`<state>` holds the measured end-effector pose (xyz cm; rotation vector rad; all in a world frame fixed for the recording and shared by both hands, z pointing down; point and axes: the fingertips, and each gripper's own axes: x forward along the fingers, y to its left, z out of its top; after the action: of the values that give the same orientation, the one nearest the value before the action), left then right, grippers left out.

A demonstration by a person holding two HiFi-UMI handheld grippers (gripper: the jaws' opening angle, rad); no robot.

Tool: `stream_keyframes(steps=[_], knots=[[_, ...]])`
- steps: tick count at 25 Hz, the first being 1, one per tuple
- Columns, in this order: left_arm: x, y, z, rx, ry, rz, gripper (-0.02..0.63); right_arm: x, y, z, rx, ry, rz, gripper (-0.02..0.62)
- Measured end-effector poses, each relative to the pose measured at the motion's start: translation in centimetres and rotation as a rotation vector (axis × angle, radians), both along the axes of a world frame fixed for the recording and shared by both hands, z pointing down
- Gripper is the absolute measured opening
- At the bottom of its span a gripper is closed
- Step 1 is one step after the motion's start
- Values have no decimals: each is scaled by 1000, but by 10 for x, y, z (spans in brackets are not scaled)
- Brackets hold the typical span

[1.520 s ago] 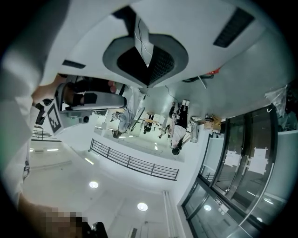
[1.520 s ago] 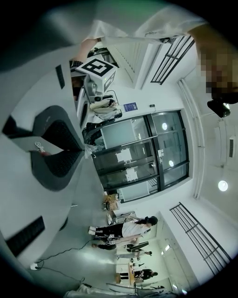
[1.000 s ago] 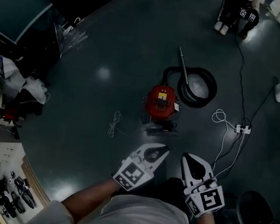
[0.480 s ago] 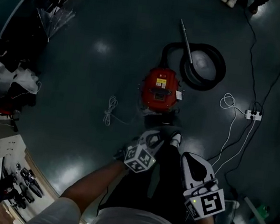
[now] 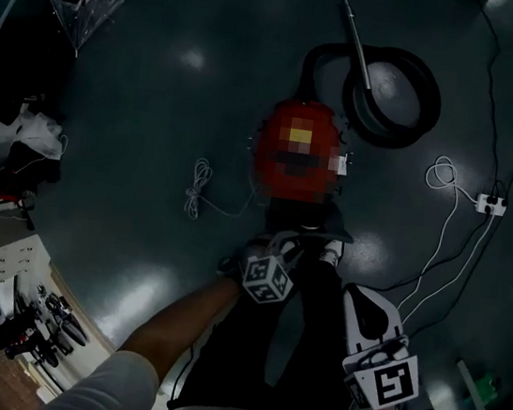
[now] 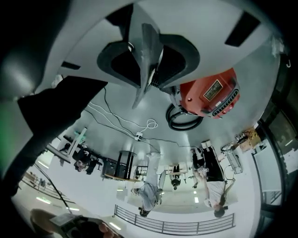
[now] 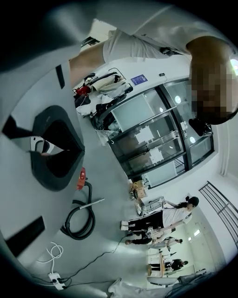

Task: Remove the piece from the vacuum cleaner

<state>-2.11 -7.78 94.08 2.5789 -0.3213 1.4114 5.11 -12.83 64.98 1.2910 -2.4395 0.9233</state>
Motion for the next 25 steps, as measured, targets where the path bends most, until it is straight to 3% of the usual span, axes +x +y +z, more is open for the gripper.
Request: stream_keyframes(steps=[9,12,14,22,25], knots=[[-2,9,85,73,-135,151,109,-4,-20,48,12,-38,-9,14],[-4,5,99,105,-156,135,107,-5,-20,59,8,-35,-16,14],[-4,3,101,111,-154,122,69,-6,-18,61,2,-33,-21,14],[-2,11,98,49,-128,147,32,-6,-7,60,-26,-27,-20,14],[-1,29,101,-1,-117,212,31,-8,-2,60,-44,-36,-18,14]])
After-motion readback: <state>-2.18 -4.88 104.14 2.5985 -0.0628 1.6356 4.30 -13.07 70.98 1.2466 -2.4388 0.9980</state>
